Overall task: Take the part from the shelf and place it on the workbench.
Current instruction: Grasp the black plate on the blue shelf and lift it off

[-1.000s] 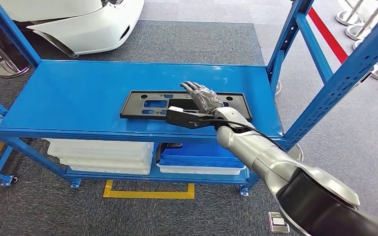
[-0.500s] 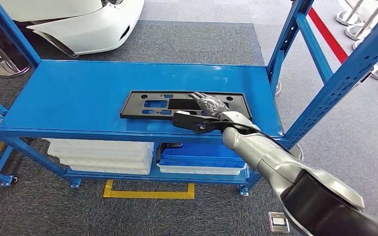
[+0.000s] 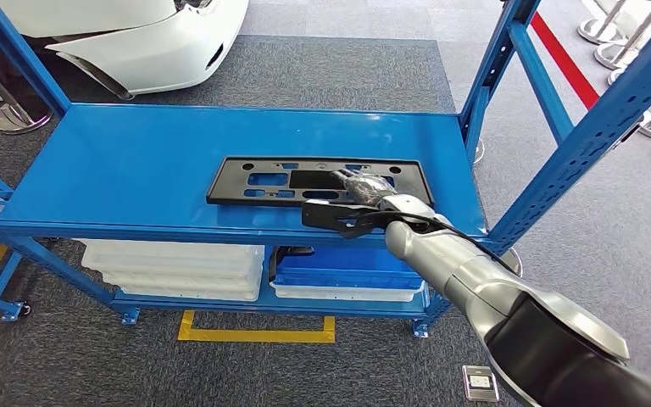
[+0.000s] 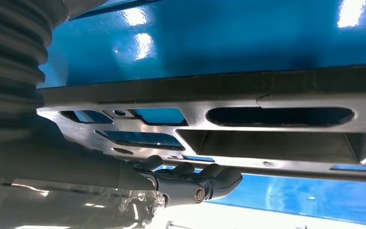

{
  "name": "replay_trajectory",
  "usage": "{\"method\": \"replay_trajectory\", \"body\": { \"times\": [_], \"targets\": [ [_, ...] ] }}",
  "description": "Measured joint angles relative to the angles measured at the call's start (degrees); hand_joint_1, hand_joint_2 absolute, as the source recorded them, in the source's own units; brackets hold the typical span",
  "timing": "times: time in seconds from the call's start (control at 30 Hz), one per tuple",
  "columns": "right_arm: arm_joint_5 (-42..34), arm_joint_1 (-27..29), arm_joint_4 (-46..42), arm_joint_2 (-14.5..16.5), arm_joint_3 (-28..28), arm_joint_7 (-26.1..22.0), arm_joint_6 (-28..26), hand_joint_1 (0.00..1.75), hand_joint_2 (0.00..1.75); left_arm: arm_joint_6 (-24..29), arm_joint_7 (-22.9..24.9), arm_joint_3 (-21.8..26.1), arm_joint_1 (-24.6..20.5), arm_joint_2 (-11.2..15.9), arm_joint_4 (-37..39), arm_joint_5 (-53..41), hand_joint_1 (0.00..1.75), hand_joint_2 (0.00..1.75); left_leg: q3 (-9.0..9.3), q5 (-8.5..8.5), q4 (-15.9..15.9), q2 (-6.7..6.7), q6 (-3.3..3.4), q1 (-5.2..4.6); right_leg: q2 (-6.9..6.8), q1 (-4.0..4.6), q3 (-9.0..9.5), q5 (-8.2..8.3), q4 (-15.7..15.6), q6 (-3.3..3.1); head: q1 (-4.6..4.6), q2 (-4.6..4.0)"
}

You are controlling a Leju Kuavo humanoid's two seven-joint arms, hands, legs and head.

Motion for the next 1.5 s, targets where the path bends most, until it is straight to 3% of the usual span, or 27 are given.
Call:
{"method": "replay_trajectory", "body": {
  "times": [0.13,0.27,0.3,0.43,1.27,1.37,1.5],
  "targets": [
    [2.2,0.1,0.2,-0.2,1.2,1.1,0.6,0.04,1.75,0.0,-0.1,0.0,0.0,0.0,0.0,0.2,0.00,0.00,0.00,0.00,0.0,0.00,0.00,0.00,0.00,0.00,0.00,0.00,0.0,0.00,0.01,0.00],
    [3.8,0.3,0.5,-0.8,2.7,2.1,1.0,0.99,1.75,-0.1,-0.6,0.0,0.0,0.0,0.0,0.2,0.00,0.00,0.00,0.00,0.0,0.00,0.00,0.00,0.00,0.00,0.00,0.00,0.0,0.00,0.02,0.00],
    [4.0,0.4,0.6,-1.0,3.1,2.3,1.1,0.97,1.75,-0.2,-0.8,0.0,0.0,0.0,0.0,0.1,0.00,0.00,0.00,0.00,0.0,0.00,0.00,0.00,0.00,0.00,0.00,0.00,0.0,0.00,0.03,0.00],
    [4.1,0.6,0.7,-1.8,4.3,2.6,1.2,1.75,1.75,-0.5,-1.3,0.0,0.0,0.0,0.0,0.0,0.00,0.00,0.03,0.00,0.0,0.04,0.00,-0.01,0.01,-0.01,0.01,0.00,0.0,0.00,0.07,0.00],
    [3.4,0.6,0.7,-4.0,5.9,1.6,-1.3,1.75,1.75,-2.1,-3.5,0.0,0.0,0.0,0.0,-0.6,0.00,0.00,0.36,0.00,0.0,0.05,0.01,-0.01,-0.01,0.00,0.37,-0.01,0.0,0.02,0.04,0.00],
    [-1.1,1.2,0.3,-4.1,5.4,-3.8,-6.8,1.75,1.75,-1.5,-4.4,-0.1,0.0,0.0,0.0,-0.4,0.00,0.00,0.34,0.00,0.0,0.03,0.01,-0.01,-0.01,0.00,0.38,0.00,0.0,0.03,0.09,0.00],
    [-15.3,3.6,-4.2,-4.2,2.0,-17.2,-14.4,1.75,1.75,1.2,-7.4,0.0,0.0,0.1,0.0,1.3,0.00,0.00,0.31,0.00,0.0,0.14,0.00,-0.01,0.02,0.01,0.34,0.05,0.0,0.07,0.18,0.00]
  ]
}}
